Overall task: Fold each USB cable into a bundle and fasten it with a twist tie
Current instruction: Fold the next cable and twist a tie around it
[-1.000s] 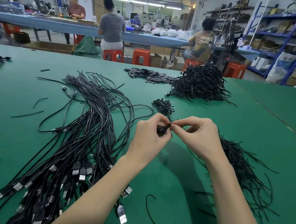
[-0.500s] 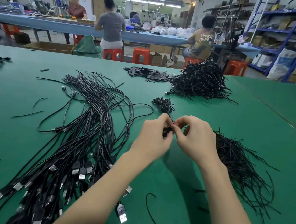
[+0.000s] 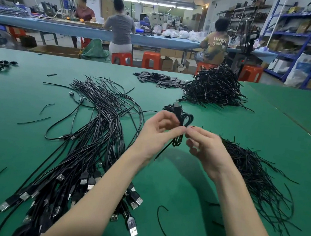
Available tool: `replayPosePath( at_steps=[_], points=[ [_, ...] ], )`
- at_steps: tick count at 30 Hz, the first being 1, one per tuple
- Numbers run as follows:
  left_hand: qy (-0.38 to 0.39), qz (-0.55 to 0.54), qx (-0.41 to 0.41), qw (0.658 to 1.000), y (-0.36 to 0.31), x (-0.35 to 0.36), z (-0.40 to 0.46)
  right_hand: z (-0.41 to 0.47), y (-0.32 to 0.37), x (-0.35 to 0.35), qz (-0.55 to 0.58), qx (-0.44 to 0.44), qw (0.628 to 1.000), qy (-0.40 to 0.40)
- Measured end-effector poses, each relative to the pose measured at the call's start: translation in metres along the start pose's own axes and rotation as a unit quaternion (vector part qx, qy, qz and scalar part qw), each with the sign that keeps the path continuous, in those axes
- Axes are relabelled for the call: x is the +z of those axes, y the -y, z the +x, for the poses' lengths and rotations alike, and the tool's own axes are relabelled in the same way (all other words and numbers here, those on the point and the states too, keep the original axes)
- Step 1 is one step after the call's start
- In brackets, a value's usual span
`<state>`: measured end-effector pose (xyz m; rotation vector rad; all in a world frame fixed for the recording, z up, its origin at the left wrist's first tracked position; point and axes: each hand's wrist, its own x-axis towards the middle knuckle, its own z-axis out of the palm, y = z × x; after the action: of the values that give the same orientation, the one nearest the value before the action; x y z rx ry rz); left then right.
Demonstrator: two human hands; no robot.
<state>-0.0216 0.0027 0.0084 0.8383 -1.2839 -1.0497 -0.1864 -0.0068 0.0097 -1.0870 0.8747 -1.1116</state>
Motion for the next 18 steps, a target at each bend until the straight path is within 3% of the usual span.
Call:
replayPosePath(
  at_steps=[2,3,4,6,8,9,11,13,15,18],
  points=[
    [0.018,0.105,0.119,0.987,-0.001,0.0,-0.001,-0.003,-0.002,0.0,0.252,0.17,0.949,0.081],
    [0.021,0.155,0.159,0.975,-0.001,0.0,-0.001,-0.004,-0.002,0.001,0.314,0.212,0.921,0.09],
    [0.013,0.199,0.181,0.963,0.0,-0.001,-0.001,-0.004,-0.002,0.003,0.319,0.225,0.917,0.086],
    [-0.022,0.226,0.165,0.96,0.004,-0.003,-0.002,-0.004,0.002,0.006,0.183,0.182,0.965,0.042],
    [-0.058,0.178,0.087,0.978,0.007,-0.005,-0.001,-0.003,0.007,0.007,-0.059,0.047,0.997,-0.023],
    [-0.069,0.145,0.045,0.986,0.008,-0.007,0.0,-0.002,0.007,0.004,-0.173,-0.031,0.983,-0.048],
    [-0.076,0.105,-0.013,0.991,0.008,-0.009,0.002,-0.001,0.007,0.001,-0.349,-0.169,0.92,-0.059],
    [-0.072,0.085,-0.037,0.993,0.007,-0.011,0.002,0.0,0.002,0.002,-0.456,-0.247,0.854,-0.048],
    [-0.07,0.068,-0.045,0.994,0.006,-0.01,0.002,0.0,-0.004,0.003,-0.49,-0.289,0.82,-0.061],
    [-0.062,0.052,-0.054,0.995,0.004,-0.009,0.001,0.001,-0.008,0.003,-0.483,-0.333,0.806,-0.081]
  ],
)
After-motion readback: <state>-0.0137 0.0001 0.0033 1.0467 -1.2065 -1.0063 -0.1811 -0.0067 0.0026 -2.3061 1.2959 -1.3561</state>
